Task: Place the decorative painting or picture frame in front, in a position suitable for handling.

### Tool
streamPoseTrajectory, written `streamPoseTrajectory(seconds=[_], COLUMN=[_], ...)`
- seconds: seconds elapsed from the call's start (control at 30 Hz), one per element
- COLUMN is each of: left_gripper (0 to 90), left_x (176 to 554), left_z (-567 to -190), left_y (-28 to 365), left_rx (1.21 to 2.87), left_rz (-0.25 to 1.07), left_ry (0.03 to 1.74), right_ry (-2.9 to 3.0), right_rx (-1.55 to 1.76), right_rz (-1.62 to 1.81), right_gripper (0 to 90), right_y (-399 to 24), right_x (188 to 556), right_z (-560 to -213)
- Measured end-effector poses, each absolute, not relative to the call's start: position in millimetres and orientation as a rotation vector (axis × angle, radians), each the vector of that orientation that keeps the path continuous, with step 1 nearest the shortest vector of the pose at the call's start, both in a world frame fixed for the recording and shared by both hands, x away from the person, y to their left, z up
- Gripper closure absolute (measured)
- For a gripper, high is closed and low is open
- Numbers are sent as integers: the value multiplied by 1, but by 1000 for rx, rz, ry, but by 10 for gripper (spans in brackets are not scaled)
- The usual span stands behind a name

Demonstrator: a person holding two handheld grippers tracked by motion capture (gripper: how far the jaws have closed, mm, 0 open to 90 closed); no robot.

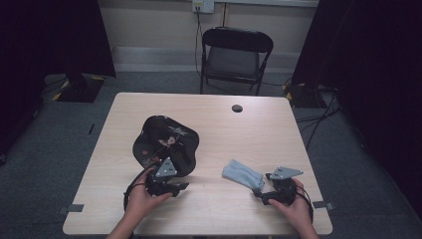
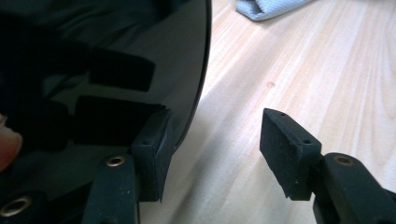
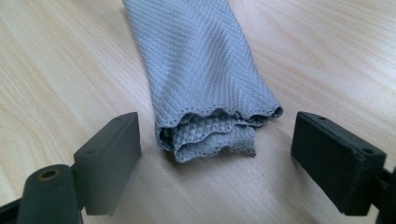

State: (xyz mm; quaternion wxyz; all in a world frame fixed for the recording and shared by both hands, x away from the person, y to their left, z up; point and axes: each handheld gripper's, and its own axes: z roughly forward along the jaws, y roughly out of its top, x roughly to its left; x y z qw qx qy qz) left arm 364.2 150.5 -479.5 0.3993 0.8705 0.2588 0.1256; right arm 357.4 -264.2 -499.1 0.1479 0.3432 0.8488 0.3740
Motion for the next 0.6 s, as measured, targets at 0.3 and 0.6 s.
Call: streamPoseTrajectory(seconds=[0.3, 0.6], left_gripper=[435, 423], left_x=[358, 349], left_z=[-482, -482], left_y=[161, 195], left_rx=[2230, 2217], left_rz=[302, 306], left_ry=[684, 759], right_ry=[2441, 2441], right_rx=[987, 987], right_rz=[1076, 1076], right_gripper=[153, 153], right_y=[-264, -264], right_x=[358, 357], right_z=[-499, -499])
